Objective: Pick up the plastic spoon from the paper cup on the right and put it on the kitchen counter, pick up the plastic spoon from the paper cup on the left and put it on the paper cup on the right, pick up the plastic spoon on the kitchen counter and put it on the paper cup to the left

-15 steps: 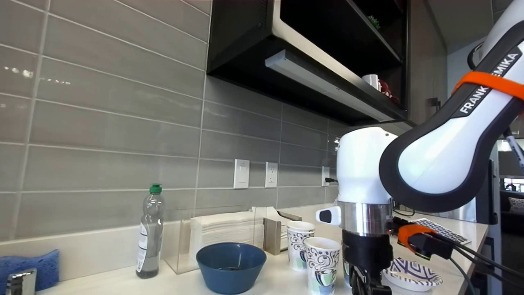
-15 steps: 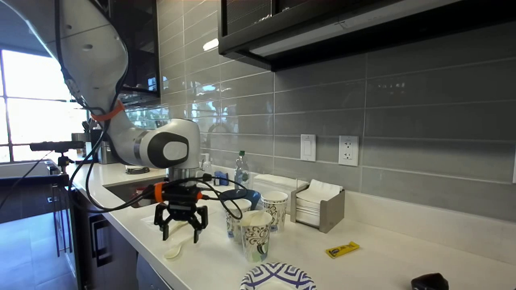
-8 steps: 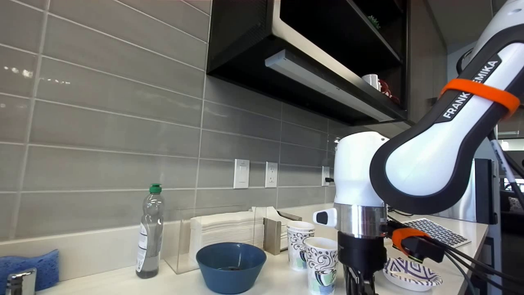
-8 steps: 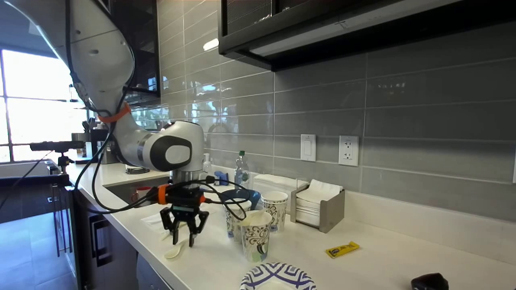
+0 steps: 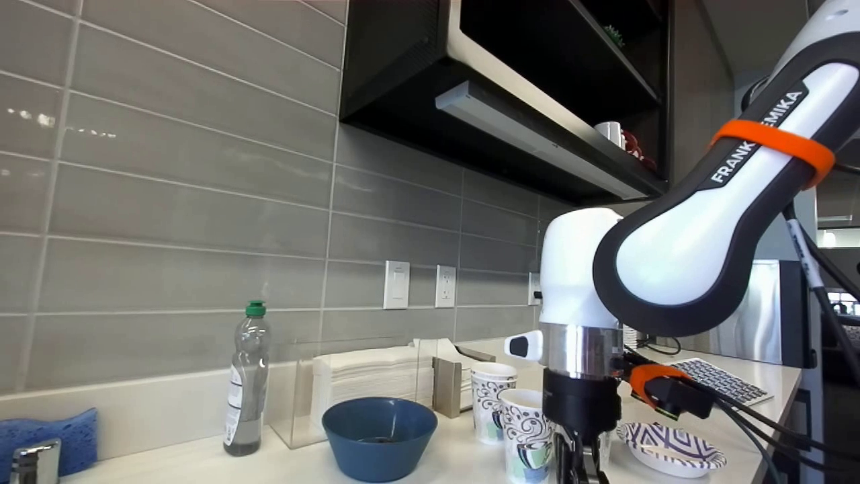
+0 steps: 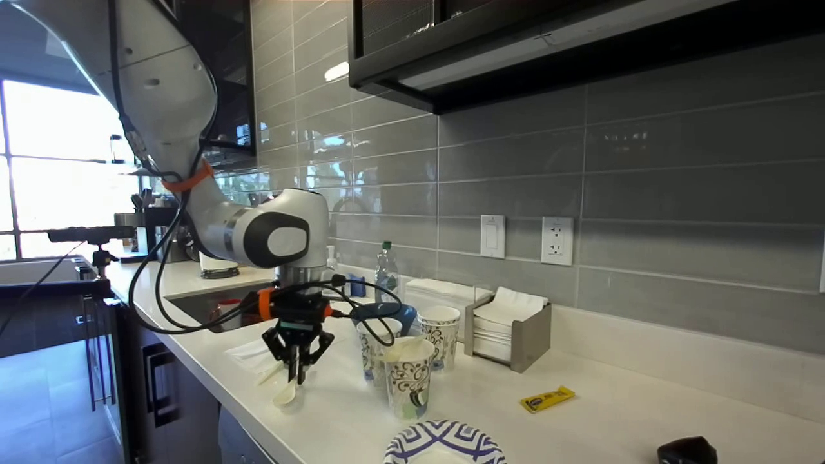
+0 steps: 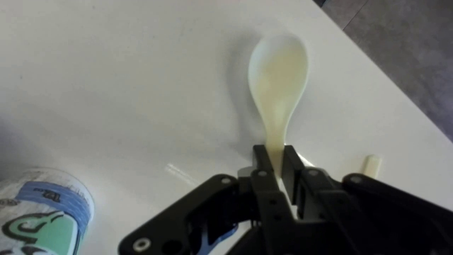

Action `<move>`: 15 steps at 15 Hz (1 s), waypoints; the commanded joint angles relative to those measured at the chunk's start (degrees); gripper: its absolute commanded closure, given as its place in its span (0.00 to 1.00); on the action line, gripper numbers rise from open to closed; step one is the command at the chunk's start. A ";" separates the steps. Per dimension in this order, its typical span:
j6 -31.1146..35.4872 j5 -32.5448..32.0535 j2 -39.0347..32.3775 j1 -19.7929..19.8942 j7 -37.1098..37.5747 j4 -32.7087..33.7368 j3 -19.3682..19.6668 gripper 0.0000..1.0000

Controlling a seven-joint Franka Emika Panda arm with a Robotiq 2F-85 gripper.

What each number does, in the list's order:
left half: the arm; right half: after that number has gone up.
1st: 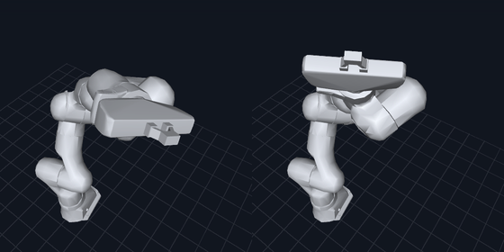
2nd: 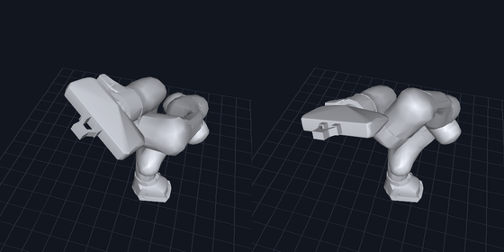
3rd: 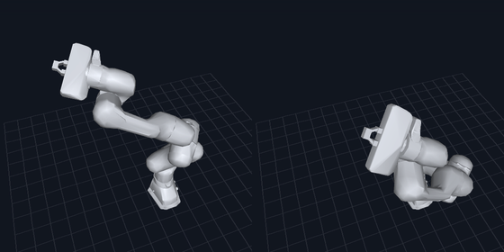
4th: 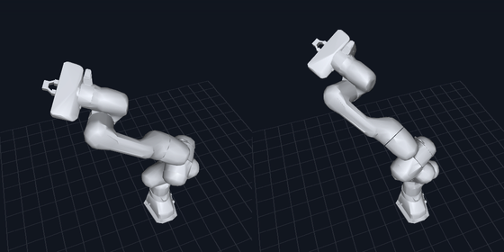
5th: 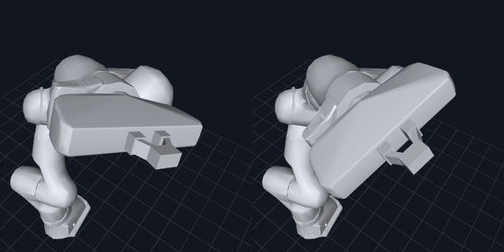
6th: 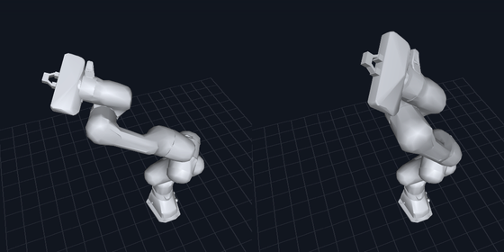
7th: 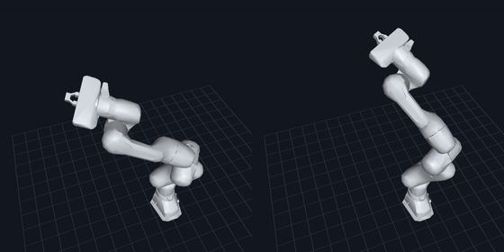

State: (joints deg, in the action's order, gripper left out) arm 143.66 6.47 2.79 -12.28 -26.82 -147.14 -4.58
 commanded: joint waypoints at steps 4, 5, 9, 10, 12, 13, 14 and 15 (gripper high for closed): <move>-13.15 -7.44 8.43 0.92 2.27 3.11 -1.83 0.97; -15.10 -8.27 9.67 0.82 2.26 3.74 -1.83 0.97; -20.68 -10.36 14.16 0.75 2.15 6.79 -1.46 0.97; -21.27 -10.56 14.75 0.87 2.14 7.55 -1.24 0.97; -21.65 -10.84 15.30 1.31 2.00 9.17 -0.63 0.97; -21.26 -10.79 15.19 1.67 1.81 10.01 -0.14 0.97; -20.87 -10.71 14.87 2.18 1.84 10.81 0.32 0.97; -20.32 -10.85 14.13 2.83 2.16 11.65 0.71 0.97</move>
State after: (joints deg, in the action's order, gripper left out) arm 123.72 -2.83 17.83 -10.95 -25.70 -138.08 -4.85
